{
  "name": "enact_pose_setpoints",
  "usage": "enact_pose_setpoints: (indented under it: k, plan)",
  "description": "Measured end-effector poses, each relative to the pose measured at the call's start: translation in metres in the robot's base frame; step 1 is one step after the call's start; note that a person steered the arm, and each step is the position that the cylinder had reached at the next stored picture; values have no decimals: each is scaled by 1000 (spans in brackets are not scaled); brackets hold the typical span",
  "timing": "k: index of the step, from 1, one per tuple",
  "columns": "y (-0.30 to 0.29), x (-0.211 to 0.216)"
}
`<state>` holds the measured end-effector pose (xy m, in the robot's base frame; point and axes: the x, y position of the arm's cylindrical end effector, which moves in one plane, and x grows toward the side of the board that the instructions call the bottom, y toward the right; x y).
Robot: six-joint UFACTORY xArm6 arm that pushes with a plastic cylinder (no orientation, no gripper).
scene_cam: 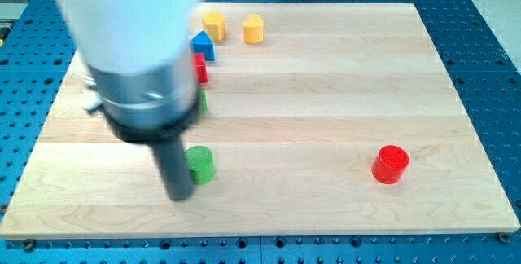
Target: Move the green circle upwards
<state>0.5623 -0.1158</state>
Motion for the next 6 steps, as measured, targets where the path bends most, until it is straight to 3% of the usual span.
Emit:
enact_pose_setpoints:
  k: [1,3,4,6]
  plan:
    - [-28,-30]
    - [37,44]
    - [43,-3]
    - [43,-21]
